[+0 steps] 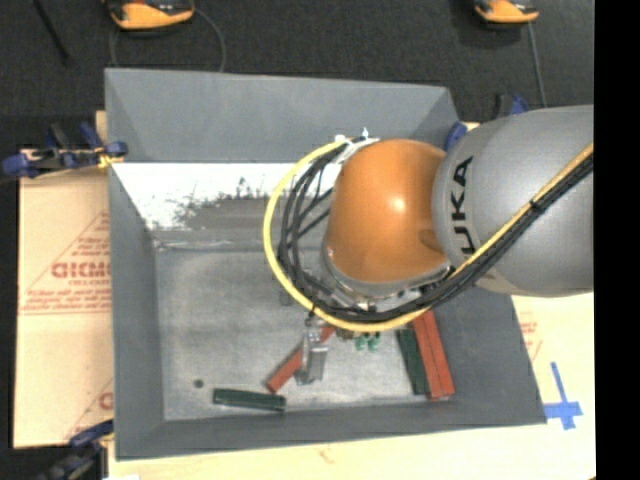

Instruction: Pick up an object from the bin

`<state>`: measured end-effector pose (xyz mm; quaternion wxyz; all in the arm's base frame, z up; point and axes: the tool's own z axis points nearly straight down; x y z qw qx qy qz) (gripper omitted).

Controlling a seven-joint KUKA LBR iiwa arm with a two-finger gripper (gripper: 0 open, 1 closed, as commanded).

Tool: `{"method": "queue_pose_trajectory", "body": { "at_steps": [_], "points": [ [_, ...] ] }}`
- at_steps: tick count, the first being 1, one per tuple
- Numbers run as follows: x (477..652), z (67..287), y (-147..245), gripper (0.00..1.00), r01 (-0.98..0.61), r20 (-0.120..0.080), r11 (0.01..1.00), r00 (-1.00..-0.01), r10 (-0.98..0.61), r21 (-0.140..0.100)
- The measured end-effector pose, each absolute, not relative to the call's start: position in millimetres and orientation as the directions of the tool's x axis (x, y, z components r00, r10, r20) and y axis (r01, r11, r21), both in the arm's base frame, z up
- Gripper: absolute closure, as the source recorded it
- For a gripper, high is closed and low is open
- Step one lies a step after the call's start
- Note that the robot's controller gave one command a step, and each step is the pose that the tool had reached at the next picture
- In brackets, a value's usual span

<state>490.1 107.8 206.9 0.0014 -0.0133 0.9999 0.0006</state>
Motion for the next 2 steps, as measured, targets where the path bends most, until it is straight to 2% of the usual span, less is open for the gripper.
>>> {"method": "queue_pose_trajectory", "body": {
  "at_steps": [1,2],
  "points": [
    [548.1,66.6,72.8,0.0,-0.093,0.002,0.996,-0.996,-0.093,-0.001],
    [549.3,73.5,74.6,1.0,-0.093,-0.006,0.996,-0.996,-0.093,0.001]
  ]
}}
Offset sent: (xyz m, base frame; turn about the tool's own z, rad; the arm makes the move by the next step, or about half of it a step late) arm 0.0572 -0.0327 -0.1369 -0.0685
